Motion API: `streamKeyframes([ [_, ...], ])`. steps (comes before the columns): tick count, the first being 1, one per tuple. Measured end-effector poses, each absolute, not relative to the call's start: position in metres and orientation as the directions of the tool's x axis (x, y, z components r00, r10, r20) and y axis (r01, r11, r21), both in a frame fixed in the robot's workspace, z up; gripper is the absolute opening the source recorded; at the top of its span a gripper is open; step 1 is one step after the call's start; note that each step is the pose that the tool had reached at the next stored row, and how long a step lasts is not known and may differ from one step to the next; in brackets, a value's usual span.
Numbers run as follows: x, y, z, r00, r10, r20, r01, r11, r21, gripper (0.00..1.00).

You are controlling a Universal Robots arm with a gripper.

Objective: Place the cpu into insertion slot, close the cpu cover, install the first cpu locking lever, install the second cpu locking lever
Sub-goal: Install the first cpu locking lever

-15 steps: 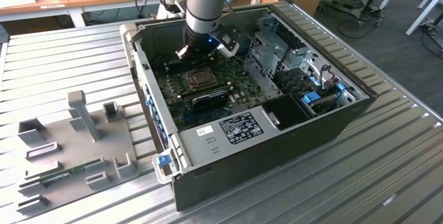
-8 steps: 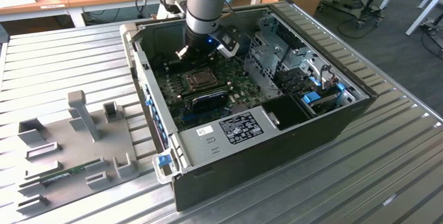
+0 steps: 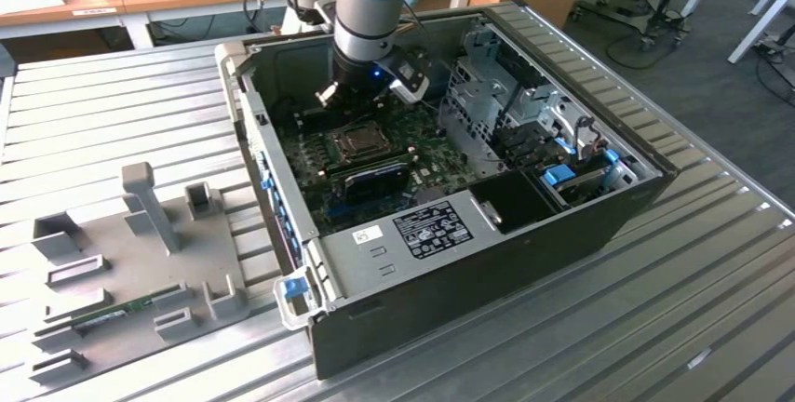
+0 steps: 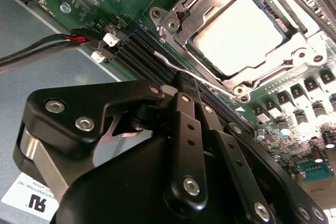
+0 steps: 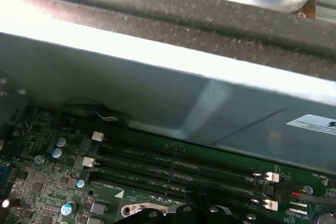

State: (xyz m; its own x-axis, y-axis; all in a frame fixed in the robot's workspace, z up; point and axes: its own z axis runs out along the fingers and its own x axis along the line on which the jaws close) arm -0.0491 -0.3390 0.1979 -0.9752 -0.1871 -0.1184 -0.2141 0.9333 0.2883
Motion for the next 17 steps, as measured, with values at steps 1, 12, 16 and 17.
streamKeyframes([
  [1,-0.0491,-0.3389,0.1979,-0.975,-0.187,-0.118,-0.214,0.933,0.288,0.1],
  [12,-0.0459,-0.3389,0.1966,-0.975,-0.188,-0.118,-0.214,0.934,0.285,0.1],
  [16,-0.0458,-0.3388,0.197,-0.975,-0.188,-0.118,-0.214,0.934,0.285,0.1],
  [17,-0.0459,-0.3389,0.1976,-0.975,-0.188,-0.118,-0.214,0.934,0.285,0.1],
])
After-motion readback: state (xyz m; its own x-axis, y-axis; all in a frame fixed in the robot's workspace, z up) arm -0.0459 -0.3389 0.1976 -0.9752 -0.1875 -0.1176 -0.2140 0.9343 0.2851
